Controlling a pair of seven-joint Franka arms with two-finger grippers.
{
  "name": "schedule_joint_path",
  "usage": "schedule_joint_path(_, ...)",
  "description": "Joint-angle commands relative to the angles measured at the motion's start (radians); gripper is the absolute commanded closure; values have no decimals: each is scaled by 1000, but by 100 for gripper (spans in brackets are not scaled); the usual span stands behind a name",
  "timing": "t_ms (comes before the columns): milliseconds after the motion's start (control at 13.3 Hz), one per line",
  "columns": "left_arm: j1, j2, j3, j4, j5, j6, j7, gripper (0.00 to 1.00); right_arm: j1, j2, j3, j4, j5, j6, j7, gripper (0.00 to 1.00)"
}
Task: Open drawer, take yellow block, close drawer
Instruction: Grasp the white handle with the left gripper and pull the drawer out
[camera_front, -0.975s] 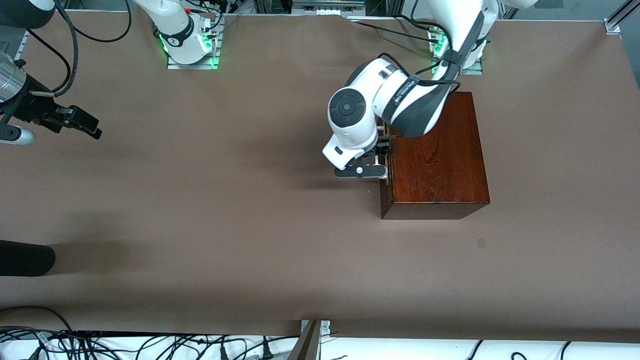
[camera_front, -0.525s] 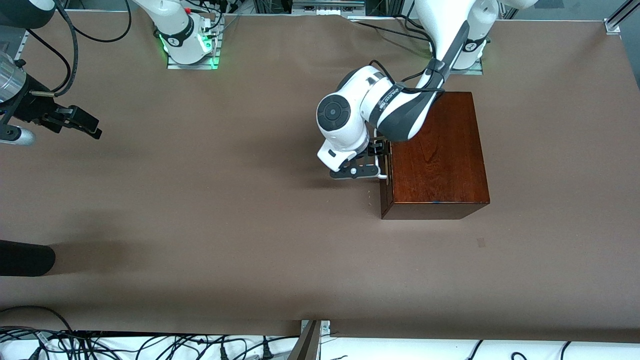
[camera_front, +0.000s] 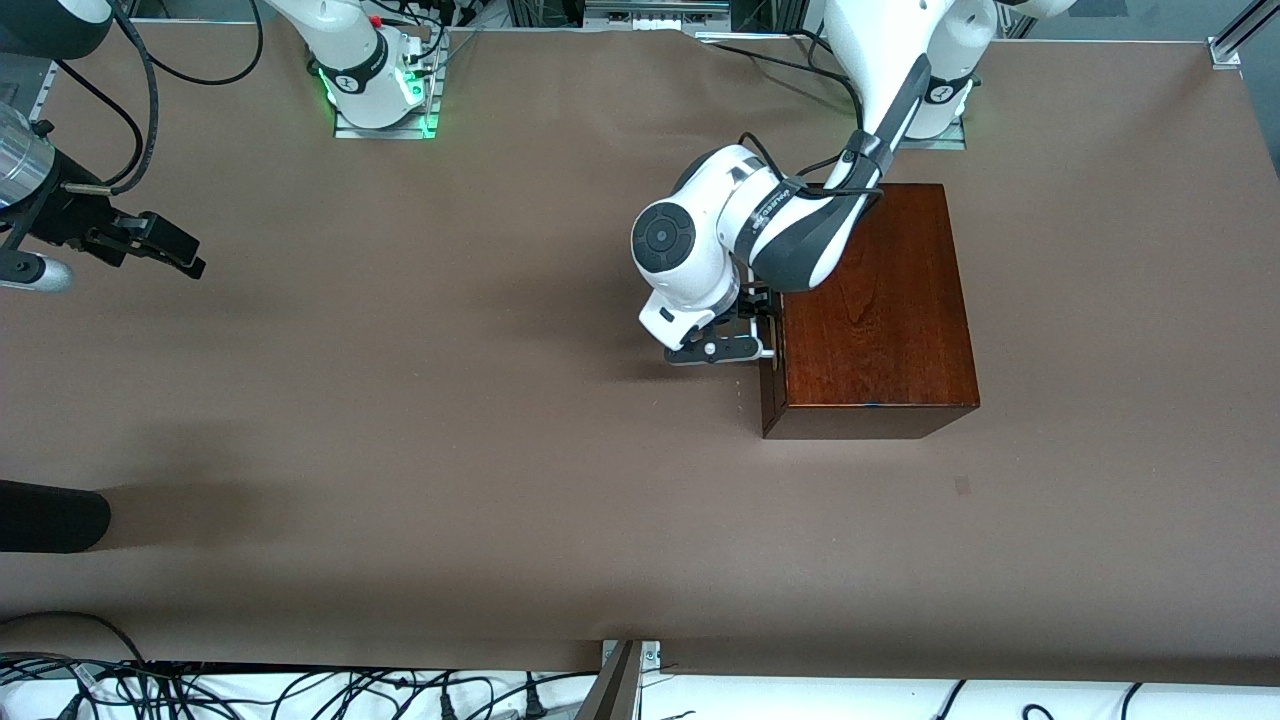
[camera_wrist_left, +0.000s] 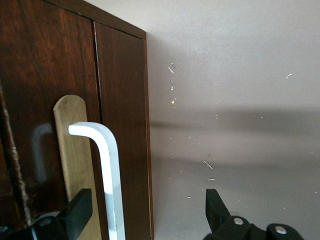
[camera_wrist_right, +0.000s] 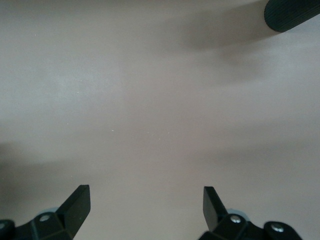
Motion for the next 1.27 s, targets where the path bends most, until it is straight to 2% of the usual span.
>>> schedule_joint_path(0,1,-1,-3,-13,30,13,-19,0,-1,13,5,28,-4,-20,17,0)
schedule_joint_path(675,-2,19,-41,-39,13,64,-108,0,-3,15,4,28,-4,-20,12,0)
schedule_joint_path(900,-1,21,-41,-31,-57,102,-158,0,-1,13,4,29,-4,-21,12,0)
schedule_joint_path(1200,-2,33,-69,-24,-70,133,-184,0,-1,13,5,29,-4,-21,12,0)
